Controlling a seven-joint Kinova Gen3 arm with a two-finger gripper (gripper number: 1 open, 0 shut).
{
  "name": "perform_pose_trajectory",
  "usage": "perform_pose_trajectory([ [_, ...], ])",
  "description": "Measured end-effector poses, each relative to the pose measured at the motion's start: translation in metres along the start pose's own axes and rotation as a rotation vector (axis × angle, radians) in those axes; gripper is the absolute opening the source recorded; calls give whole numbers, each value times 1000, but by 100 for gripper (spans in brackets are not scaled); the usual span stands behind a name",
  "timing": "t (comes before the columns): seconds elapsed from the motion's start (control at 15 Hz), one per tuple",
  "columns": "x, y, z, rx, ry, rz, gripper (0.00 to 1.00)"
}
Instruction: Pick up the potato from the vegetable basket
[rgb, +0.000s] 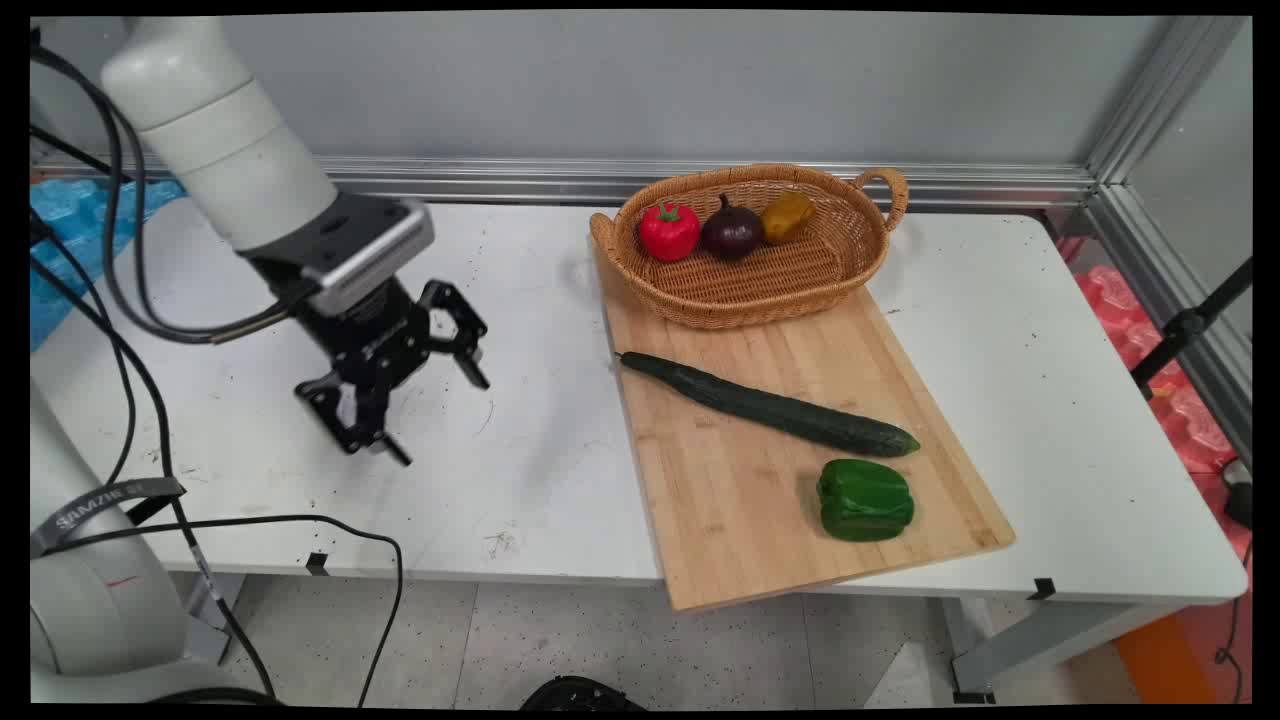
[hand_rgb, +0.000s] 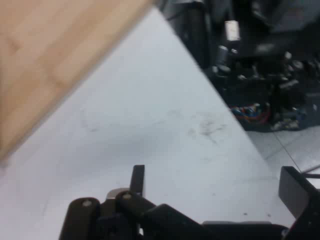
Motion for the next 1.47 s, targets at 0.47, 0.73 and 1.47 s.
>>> perform_pose_trajectory([
  [0.47,-4,-36,-12,114,11,-228,100],
  [0.73,0,-63,-18,186,32,-382,100],
  [1.47,25,-167,-18,412,115,-815,100],
])
